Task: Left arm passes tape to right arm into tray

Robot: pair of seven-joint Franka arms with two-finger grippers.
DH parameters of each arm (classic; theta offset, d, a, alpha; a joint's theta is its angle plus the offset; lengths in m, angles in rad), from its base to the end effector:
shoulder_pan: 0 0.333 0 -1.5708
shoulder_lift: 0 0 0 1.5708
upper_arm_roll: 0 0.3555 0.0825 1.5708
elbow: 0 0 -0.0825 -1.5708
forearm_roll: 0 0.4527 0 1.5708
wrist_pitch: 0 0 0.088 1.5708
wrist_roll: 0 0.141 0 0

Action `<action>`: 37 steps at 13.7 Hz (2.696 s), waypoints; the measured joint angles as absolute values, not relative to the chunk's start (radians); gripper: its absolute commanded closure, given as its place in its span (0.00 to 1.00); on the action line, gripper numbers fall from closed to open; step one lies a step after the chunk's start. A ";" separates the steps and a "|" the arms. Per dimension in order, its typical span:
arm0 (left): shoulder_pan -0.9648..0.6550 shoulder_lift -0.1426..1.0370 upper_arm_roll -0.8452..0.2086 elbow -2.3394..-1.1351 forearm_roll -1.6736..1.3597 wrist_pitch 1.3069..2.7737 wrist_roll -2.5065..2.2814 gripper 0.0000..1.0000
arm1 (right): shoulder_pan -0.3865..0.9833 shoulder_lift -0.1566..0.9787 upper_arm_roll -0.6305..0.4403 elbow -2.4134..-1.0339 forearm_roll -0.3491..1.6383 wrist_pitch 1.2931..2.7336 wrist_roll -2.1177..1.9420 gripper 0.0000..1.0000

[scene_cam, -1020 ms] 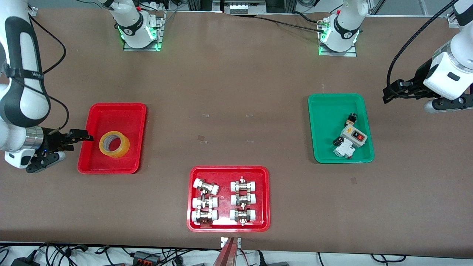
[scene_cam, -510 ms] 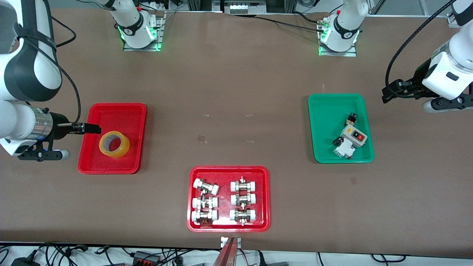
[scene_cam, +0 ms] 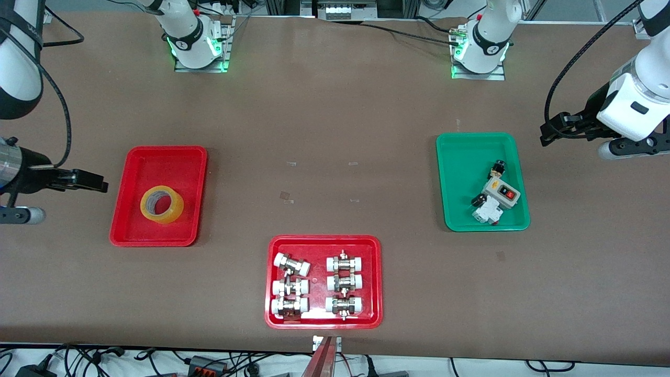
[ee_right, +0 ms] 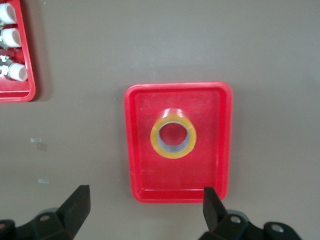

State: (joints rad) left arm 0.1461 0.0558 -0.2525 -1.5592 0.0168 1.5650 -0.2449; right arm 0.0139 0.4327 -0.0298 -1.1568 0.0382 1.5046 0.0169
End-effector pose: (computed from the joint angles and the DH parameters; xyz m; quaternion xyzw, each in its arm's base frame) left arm 0.6355 -0.0615 0.6016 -0.9973 -0.0690 0.0235 0.0056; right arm 0.7539 -0.0016 0.5474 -0.9989 0.0148 0.0424 0.0128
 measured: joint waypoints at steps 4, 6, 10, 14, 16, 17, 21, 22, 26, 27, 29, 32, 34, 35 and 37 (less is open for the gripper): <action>0.148 0.056 -0.252 -1.559 0.017 1.565 -0.245 0.00 | 0.016 0.415 -0.030 -1.167 0.004 1.596 0.010 0.00; 0.149 0.056 -0.252 -1.559 0.017 1.565 -0.245 0.00 | 0.016 0.361 -0.030 -1.244 0.001 1.681 -0.004 0.00; 0.151 0.056 -0.252 -1.559 0.017 1.565 -0.245 0.00 | 0.016 0.250 -0.030 -1.367 -0.006 1.710 -0.019 0.00; 0.151 0.056 -0.252 -1.559 0.017 1.565 -0.245 0.00 | 0.015 0.165 -0.030 -1.516 -0.009 1.760 -0.022 0.00; 0.152 0.056 -0.252 -1.559 0.017 1.565 -0.240 0.00 | 0.015 0.106 -0.030 -1.625 -0.011 1.801 -0.022 0.00; 0.152 0.056 -0.252 -1.559 0.017 1.565 -0.235 0.00 | 0.015 0.081 -0.030 -1.662 -0.012 1.806 -0.024 0.00; 0.150 0.056 -0.252 -1.559 0.017 1.565 -0.172 0.00 | 0.015 0.037 -0.030 -1.708 -0.013 1.794 -0.052 0.00; 0.150 0.056 -0.252 -1.559 0.017 1.565 -0.141 0.00 | 0.015 0.034 -0.030 -1.708 -0.013 1.785 -0.052 0.00; 0.147 0.056 -0.254 -1.559 0.017 1.565 -0.093 0.00 | 0.015 0.031 -0.030 -1.708 -0.013 1.775 -0.052 0.00; 0.146 0.056 -0.258 -1.559 0.017 1.565 -0.091 0.00 | 0.015 0.031 -0.030 -1.708 -0.013 1.772 -0.052 0.00; 0.146 0.056 -0.264 -1.559 0.017 1.565 -0.091 0.00 | 0.015 0.031 -0.030 -1.708 -0.013 1.769 -0.052 0.00; 0.149 0.054 -0.263 -1.559 0.017 1.564 -0.091 0.00 | 0.015 0.030 -0.030 -1.707 -0.013 1.770 -0.052 0.00; 0.149 0.052 -0.263 -1.559 0.017 1.563 -0.091 0.00 | 0.014 0.030 -0.030 -1.706 -0.013 1.769 -0.052 0.00; 0.149 0.050 -0.264 -1.559 0.017 1.562 -0.091 0.00 | 0.011 0.030 -0.030 -1.705 -0.013 1.766 -0.052 0.00; 0.150 0.049 -0.263 -1.559 0.017 1.559 -0.091 0.00 | -0.003 0.029 -0.030 -1.705 -0.013 1.757 -0.056 0.00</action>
